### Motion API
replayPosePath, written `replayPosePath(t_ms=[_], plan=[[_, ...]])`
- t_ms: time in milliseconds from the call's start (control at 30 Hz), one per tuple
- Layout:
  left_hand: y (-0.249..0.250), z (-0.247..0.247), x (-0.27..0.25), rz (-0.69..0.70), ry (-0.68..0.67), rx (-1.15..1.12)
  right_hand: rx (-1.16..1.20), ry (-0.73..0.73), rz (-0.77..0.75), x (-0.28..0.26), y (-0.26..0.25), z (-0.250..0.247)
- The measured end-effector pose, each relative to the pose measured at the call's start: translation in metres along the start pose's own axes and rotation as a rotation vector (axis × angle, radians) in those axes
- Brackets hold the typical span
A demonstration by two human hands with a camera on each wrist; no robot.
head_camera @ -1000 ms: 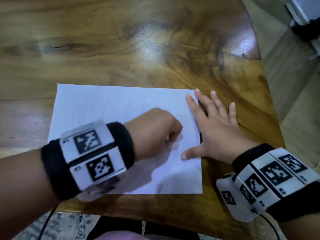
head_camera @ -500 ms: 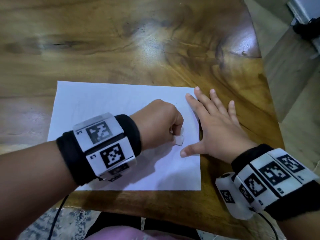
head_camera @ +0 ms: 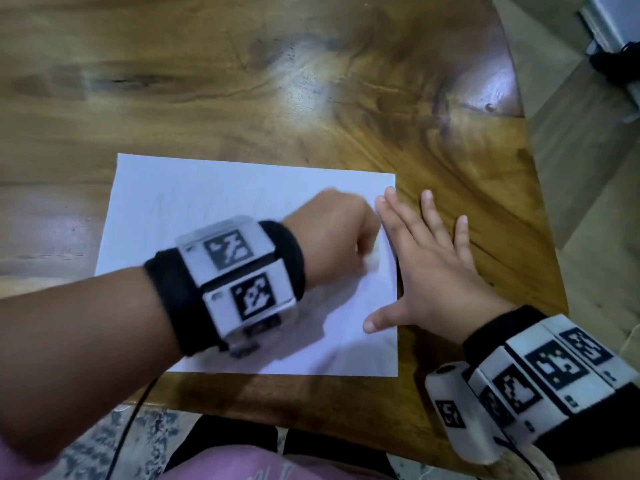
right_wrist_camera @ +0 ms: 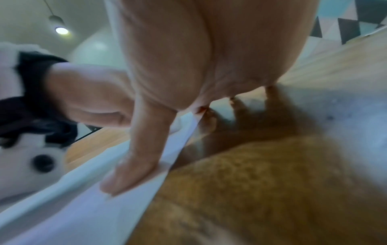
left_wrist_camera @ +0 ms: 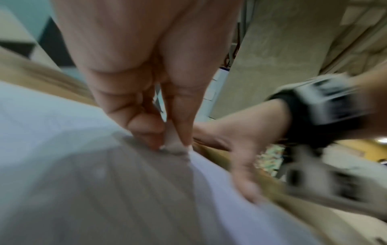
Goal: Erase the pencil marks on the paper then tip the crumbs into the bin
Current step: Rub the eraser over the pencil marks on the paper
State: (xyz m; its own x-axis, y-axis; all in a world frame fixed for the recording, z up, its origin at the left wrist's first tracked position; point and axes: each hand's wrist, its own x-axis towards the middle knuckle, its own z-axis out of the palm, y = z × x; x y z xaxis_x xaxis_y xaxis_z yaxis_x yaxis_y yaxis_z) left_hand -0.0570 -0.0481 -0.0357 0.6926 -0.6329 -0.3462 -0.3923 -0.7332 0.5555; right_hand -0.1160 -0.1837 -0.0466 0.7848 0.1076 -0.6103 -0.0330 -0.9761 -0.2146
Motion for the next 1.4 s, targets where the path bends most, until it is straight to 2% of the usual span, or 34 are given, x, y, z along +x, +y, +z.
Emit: replayPosePath(t_ms=[67,100,200,267,400,433,500,567,600,633,667,767,800,867,933,967,1000,1100,1133,1200,1300,1333,1400], plan=[[0.0,0.006,-0.007,0.027,-0.147,-0.011,0.019,-0.003,-0.005,0.0,0.001,0.0],[0.001,0.004,-0.005,0.014,-0.139,-0.012,0.023,-0.003,-0.007,0.0,0.001,0.0],[0.004,-0.005,0.013,-0.079,0.088,-0.045,0.019,-0.002,-0.008,-0.001,0.001,-0.001],[0.007,-0.003,0.015,-0.088,0.133,-0.044,0.02,-0.005,-0.011,-0.001,0.001,-0.001],[0.007,0.011,-0.018,0.045,-0.184,0.047,0.03,-0.006,-0.007,0.0,0.002,0.0],[0.005,0.011,-0.021,0.046,-0.223,0.037,0.026,-0.007,-0.006,0.0,0.002,0.0],[0.0,0.004,-0.014,0.012,-0.137,0.041,0.016,-0.004,-0.009,-0.001,0.002,0.0],[-0.004,-0.006,0.002,-0.038,0.1,0.058,0.004,-0.001,-0.005,-0.001,0.001,0.0],[-0.005,-0.009,0.006,-0.058,0.174,0.06,-0.002,0.0,0.0,-0.001,0.0,0.0],[-0.006,-0.01,0.005,-0.051,0.175,0.056,-0.006,0.0,0.003,-0.001,0.0,0.0],[-0.007,-0.006,-0.001,-0.016,0.117,0.046,-0.008,-0.002,0.005,-0.001,0.0,0.0],[-0.005,0.013,-0.032,0.125,-0.152,0.038,-0.001,-0.009,0.005,-0.001,0.001,0.0],[-0.006,0.015,-0.035,0.126,-0.183,0.033,0.0,-0.01,0.004,-0.001,0.001,0.0],[-0.009,0.008,-0.024,0.058,-0.089,0.037,-0.004,-0.007,-0.001,-0.001,0.001,0.0],[-0.012,-0.004,-0.008,-0.042,0.115,0.05,-0.001,-0.002,-0.006,-0.001,0.002,0.0],[-0.012,-0.007,-0.005,-0.06,0.174,0.047,0.003,-0.003,-0.006,-0.001,0.002,0.0],[-0.013,-0.006,-0.007,-0.046,0.165,0.046,0.004,-0.006,-0.007,-0.001,0.001,0.0],[-0.006,0.011,-0.033,0.103,-0.098,0.047,0.002,-0.009,-0.003,-0.001,0.001,0.0],[-0.004,0.014,-0.04,0.114,-0.151,0.038,-0.002,-0.01,-0.002,0.0,0.001,0.0],[-0.006,0.009,-0.032,0.083,-0.112,0.032,-0.012,-0.01,0.004,0.0,0.001,0.001],[-0.012,-0.011,-0.005,-0.033,0.112,0.096,-0.02,-0.006,0.011,-0.001,0.001,0.0],[-0.011,-0.013,-0.002,-0.041,0.135,0.108,-0.021,-0.008,0.013,-0.001,0.0,0.0],[-0.007,-0.004,-0.012,0.039,0.029,0.098,-0.022,-0.011,0.019,0.0,-0.001,-0.001]])
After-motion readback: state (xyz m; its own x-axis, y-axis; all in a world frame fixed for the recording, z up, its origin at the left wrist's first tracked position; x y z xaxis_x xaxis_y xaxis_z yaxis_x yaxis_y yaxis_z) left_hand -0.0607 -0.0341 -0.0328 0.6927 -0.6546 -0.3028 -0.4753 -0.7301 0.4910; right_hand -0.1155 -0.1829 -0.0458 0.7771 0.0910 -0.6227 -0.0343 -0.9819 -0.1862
